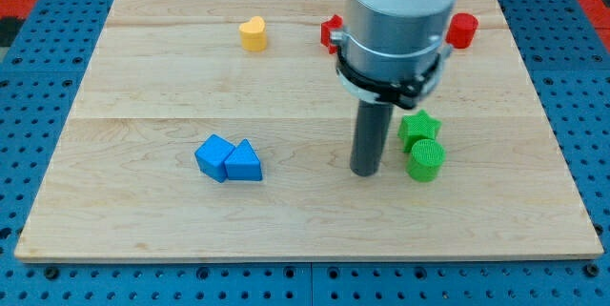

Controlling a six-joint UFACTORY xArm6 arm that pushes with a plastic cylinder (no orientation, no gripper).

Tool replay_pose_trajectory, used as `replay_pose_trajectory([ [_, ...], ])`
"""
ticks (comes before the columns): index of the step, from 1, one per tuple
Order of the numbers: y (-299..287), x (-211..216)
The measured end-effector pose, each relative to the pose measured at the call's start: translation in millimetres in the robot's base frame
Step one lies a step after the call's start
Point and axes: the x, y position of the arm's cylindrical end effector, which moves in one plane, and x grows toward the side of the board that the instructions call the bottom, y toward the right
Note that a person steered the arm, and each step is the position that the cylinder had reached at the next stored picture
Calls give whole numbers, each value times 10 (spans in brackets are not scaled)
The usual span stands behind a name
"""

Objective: Move the red star closer to the red circle

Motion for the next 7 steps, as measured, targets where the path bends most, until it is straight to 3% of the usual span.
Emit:
replay_pose_trajectory([
  [7,-290,-2156],
])
